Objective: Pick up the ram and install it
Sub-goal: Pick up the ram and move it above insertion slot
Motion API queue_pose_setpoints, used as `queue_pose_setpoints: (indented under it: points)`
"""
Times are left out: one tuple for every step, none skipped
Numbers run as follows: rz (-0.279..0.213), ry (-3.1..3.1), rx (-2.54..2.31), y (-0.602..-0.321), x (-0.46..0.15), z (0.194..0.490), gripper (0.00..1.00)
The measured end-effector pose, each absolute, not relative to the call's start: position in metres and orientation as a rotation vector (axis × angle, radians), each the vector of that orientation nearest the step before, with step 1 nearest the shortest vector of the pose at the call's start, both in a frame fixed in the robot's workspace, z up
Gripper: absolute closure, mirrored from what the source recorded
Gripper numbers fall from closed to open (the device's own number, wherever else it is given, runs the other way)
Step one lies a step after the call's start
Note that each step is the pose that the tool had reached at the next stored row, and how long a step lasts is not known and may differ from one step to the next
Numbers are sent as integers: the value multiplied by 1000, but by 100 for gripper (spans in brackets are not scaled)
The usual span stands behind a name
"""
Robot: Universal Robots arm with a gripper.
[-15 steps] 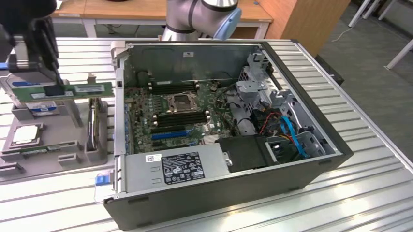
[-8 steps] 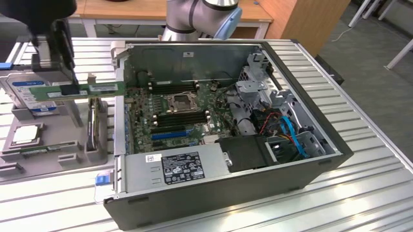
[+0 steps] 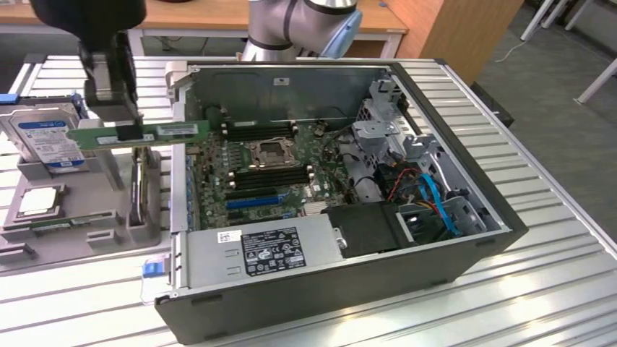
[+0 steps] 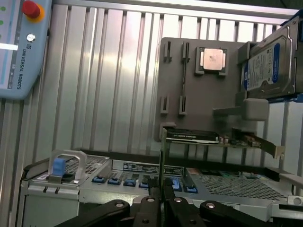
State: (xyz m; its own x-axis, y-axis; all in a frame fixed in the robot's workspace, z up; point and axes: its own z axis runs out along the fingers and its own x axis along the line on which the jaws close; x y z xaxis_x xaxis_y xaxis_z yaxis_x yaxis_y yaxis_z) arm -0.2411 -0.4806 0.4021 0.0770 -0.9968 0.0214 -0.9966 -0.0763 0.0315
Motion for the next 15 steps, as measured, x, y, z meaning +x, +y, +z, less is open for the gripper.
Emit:
queue_pose_setpoints:
  points:
    - [-9, -2109, 2277, -481, -238, 402, 87]
    - [-9, -2109, 2278, -481, -235, 402, 87]
    - [-9, -2109, 2278, -481, -232, 402, 87]
    - [-9, -2109, 2278, -481, -229, 402, 87]
    - [-9, -2108, 2278, -481, -226, 402, 87]
    - [-9, -2108, 2278, -481, -223, 402, 87]
    - [-9, -2108, 2278, -481, -220, 402, 87]
    - [-9, -2108, 2278, -481, -217, 402, 87]
    - [-9, -2108, 2278, -481, -213, 402, 87]
    - [-9, -2108, 2279, -481, -210, 402, 87]
    - [-9, -2108, 2278, -481, -207, 402, 87]
    - [-9, -2108, 2279, -481, -203, 402, 87]
    - [-9, -2107, 2279, -481, -200, 402, 87]
    - [-9, -2107, 2279, -481, -197, 402, 87]
    - [-9, -2107, 2279, -481, -193, 402, 87]
